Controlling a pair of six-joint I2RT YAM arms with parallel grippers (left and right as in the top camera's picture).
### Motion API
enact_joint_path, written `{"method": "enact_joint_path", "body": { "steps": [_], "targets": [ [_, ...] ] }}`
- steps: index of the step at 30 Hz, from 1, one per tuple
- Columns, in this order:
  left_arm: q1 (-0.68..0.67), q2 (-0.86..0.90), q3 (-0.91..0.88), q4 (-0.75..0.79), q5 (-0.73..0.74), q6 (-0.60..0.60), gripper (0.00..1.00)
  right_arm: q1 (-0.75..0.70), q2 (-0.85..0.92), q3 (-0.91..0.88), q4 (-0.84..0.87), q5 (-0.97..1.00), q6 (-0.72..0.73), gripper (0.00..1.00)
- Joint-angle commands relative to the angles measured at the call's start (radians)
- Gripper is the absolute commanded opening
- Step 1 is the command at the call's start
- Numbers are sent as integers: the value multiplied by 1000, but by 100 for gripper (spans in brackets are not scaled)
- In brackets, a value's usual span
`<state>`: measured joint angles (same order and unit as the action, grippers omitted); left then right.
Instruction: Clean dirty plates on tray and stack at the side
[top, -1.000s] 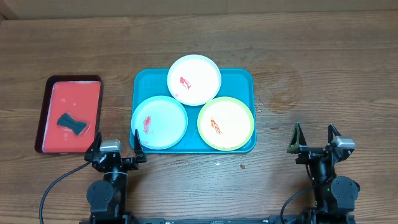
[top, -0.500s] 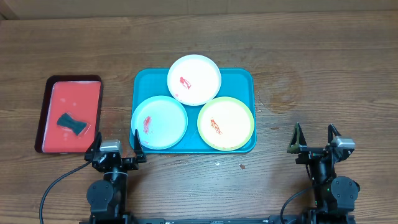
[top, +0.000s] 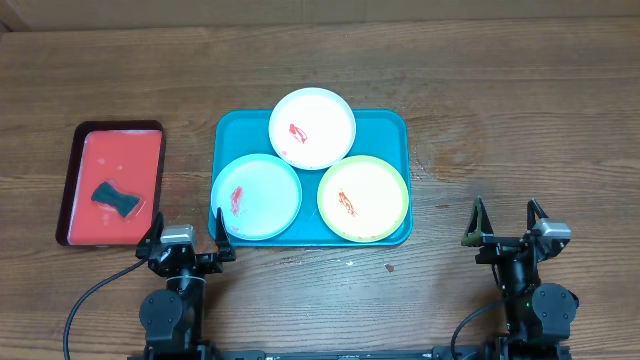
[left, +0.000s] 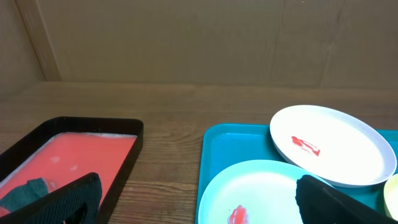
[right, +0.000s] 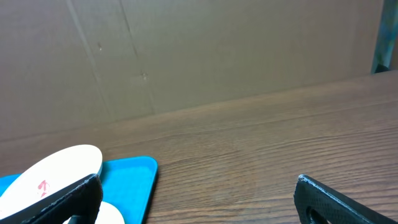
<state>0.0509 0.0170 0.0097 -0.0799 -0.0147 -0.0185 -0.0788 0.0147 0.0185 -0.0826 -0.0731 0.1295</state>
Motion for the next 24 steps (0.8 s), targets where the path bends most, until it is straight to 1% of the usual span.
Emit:
{"method": "enact_joint_path", "body": {
  "steps": [1, 4, 6, 8, 11, 12, 13, 16, 17, 19, 20, 21, 23, 24],
  "targets": [
    [-5, -11, -4, 2, 7, 19, 100, -5, -10, -10, 4, 9, -6, 100],
    [-5, -11, -4, 12, 9, 18, 100, -5, -10, -10, 4, 9, -6, 100],
    [-5, -11, -4, 16, 36, -16, 100, -5, -10, -10, 4, 9, -6, 100],
    [-6, -11, -4, 51, 149, -148, 100, -5, -10, -10, 4, 9, -6, 100],
    [-6, -11, -4, 163, 324, -361, 100, -5, -10, -10, 4, 9, -6, 100],
    [-6, -11, -4, 204, 354, -389, 100, -5, -10, -10, 4, 9, -6, 100],
    [-6, -11, -4, 255, 378, -393, 100, -5, -10, -10, 4, 9, -6, 100],
    [-5, -11, -4, 480, 423, -392, 100, -5, -10, -10, 4, 9, -6, 100],
    [-5, -11, -1, 568, 428, -379, 99, -5, -10, -10, 4, 9, -6, 100],
    [-5, -11, 22, 666, 422, -340, 100, -5, -10, -10, 4, 9, -6, 100],
    [-5, -11, 45, 666, 412, -311, 100, -5, -10, -10, 4, 9, -6, 100],
    [-5, -10, 82, 634, 386, -271, 100, -5, -10, -10, 4, 9, -6, 100],
    [-5, 7, 167, 530, 321, -178, 100, -5, -10, -10, 4, 9, -6, 100],
    [-5, 32, 226, 455, 271, -123, 100, -5, -10, -10, 4, 9, -6, 100]
  ]
}}
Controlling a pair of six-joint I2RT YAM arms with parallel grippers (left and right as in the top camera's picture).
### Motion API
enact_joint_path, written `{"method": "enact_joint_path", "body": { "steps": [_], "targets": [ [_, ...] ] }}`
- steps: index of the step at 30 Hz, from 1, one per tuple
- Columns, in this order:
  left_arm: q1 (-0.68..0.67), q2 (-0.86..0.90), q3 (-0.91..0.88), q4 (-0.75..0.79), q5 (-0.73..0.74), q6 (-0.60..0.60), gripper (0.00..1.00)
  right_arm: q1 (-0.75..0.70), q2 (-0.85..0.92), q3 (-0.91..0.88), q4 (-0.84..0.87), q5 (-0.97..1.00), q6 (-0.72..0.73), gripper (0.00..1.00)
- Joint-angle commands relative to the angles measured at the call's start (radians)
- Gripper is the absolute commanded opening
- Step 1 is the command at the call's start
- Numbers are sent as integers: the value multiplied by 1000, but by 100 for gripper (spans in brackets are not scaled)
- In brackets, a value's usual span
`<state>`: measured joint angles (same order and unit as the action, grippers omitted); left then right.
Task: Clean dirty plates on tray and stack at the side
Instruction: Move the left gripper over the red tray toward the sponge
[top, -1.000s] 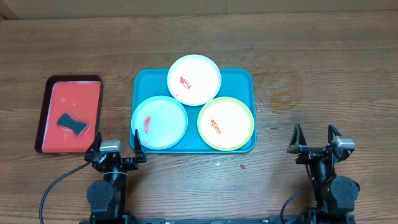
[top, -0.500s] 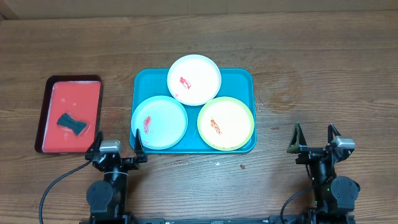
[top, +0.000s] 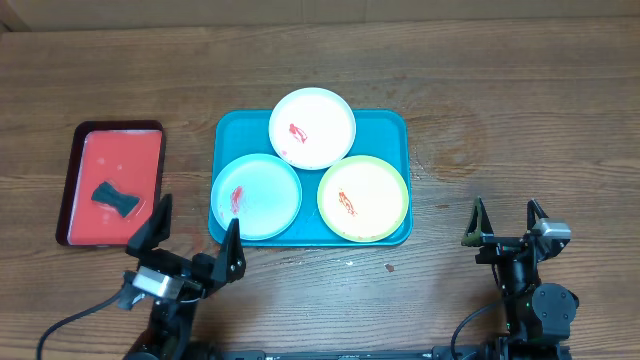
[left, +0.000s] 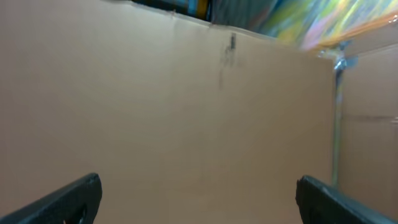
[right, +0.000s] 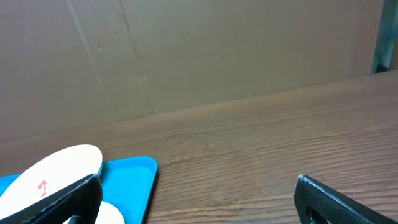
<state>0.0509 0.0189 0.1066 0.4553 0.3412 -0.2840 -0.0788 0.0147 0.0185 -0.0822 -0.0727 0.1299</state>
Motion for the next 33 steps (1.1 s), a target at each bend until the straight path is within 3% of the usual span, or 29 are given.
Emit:
{"method": "enact_joint_path", "body": {
  "steps": [1, 5, 8, 11, 14, 16, 18, 22, 25, 29, 33],
  "targets": [
    [-5, 68, 196, -166, -138, 186, 100, -5, -10, -10, 3, 8, -7, 100],
    [-5, 317, 510, -592, -293, 248, 100, -5, -10, -10, 4, 8, -7, 100],
    [-5, 569, 750, -867, -261, 286, 100, -5, -10, -10, 3, 8, -7, 100],
    [-6, 775, 911, -1018, -179, 286, 100, -5, -10, -10, 3, 8, -7, 100],
    [-3, 943, 1019, -1065, -240, 305, 100, -5, -10, -10, 3, 8, -7, 100],
    [16, 1077, 1139, -1159, -380, 156, 100, -5, -10, -10, 4, 8, -7, 100],
    [52, 1196, 1268, -1277, -420, 62, 100, -5, -10, -10, 3, 8, -7, 100],
    [115, 1401, 1480, -1438, -406, 33, 100, -5, -10, -10, 4, 8, -7, 100],
    [150, 1481, 1507, -1482, -429, 11, 100, -5, -10, -10, 4, 8, -7, 100],
    [259, 1576, 1506, -1519, -418, -262, 100, -5, -10, -10, 3, 8, -7, 100],
    [353, 1675, 1506, -1506, -418, -449, 100, -5, -10, -10, 3, 8, -7, 100]
  ]
}}
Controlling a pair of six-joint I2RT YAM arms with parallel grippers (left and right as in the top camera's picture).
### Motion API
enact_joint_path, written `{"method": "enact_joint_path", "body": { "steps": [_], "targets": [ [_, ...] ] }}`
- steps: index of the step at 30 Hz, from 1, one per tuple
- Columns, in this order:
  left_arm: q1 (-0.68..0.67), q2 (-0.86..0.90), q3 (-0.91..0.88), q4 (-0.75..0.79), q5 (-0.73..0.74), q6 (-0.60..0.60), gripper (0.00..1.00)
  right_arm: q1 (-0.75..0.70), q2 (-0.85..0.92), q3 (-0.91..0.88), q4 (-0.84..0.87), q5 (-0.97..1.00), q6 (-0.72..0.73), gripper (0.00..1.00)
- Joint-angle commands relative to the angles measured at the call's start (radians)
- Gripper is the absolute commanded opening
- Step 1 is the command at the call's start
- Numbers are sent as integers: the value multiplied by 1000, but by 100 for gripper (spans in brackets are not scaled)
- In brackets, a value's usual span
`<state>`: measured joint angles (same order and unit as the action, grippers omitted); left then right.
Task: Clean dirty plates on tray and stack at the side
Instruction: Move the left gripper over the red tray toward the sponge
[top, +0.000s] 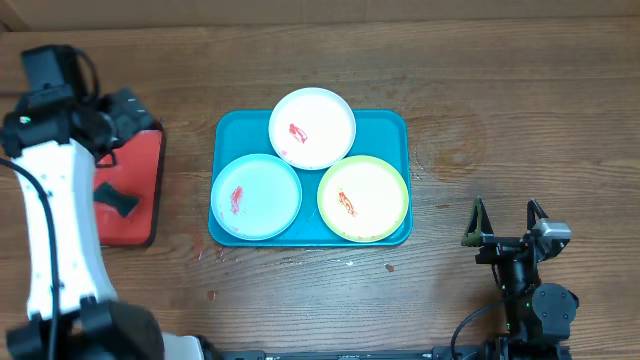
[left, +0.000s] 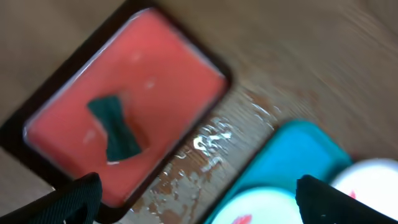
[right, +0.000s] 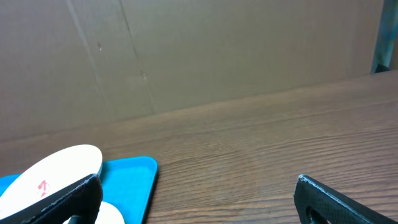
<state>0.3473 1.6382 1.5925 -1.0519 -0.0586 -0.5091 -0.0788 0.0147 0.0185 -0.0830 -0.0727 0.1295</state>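
A blue tray (top: 393, 128) holds three plates smeared with red: a white plate (top: 312, 128) at the back, a light blue plate (top: 256, 197) front left and a green plate (top: 363, 198) front right. My left gripper (top: 122, 118) hangs high over the red tray (top: 140, 185), open and empty. In the left wrist view, the left gripper (left: 199, 205) looks down on the red tray (left: 149, 81) and the dark sponge (left: 115, 127) lying in it. My right gripper (top: 505, 222) rests open near the front right edge, with nothing in it.
The raised white left arm (top: 45, 210) covers part of the red tray. Wet splashes (left: 208, 152) lie on the wooden table (top: 520, 100) between the red tray and the blue tray (left: 298, 152). A brown cardboard wall (right: 186, 50) stands behind the table.
My left arm has gone from low at the front edge to high over the red tray's back end. Its camera now looks down on the sponge. The right arm has not moved.
Both grippers rested open at the front edge, the left one facing the two trays. Then the left gripper was tilted upward, seeing only the cardboard wall. Now it is raised over the red tray, still open. The plates lie as before.
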Motion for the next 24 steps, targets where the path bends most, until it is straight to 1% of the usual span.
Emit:
{"method": "enact_joint_path", "body": {
  "steps": [1, 5, 10, 12, 14, 16, 19, 21, 24],
  "targets": [
    [72, 81, 20, 1, -18, -251, 100, -5, -10, -10, 5, 8, -6, 100],
    [104, 173, 20, 10, -19, -254, 100, -5, -10, -10, 4, 8, -6, 100],
    [107, 279, 20, -2, -16, -254, 100, -5, -10, -10, 4, 8, -6, 100],
    [107, 312, 20, -3, -49, -254, 100, -5, -10, -10, 4, 8, -6, 100],
    [108, 343, 20, 1, -124, -254, 99, -5, -10, -10, 5, 8, -6, 100],
    [118, 368, 20, 18, -164, -254, 99, -5, -10, -10, 5, 8, -6, 100],
    [139, 395, 19, 19, -161, -253, 100, -5, -10, -10, 4, 8, -6, 100],
    [150, 410, 19, 23, -162, -223, 100, -5, -10, -10, 5, 8, -6, 100],
    [168, 431, 19, 40, -148, -154, 83, -5, -10, -10, 5, 8, -6, 100]
  ]
}}
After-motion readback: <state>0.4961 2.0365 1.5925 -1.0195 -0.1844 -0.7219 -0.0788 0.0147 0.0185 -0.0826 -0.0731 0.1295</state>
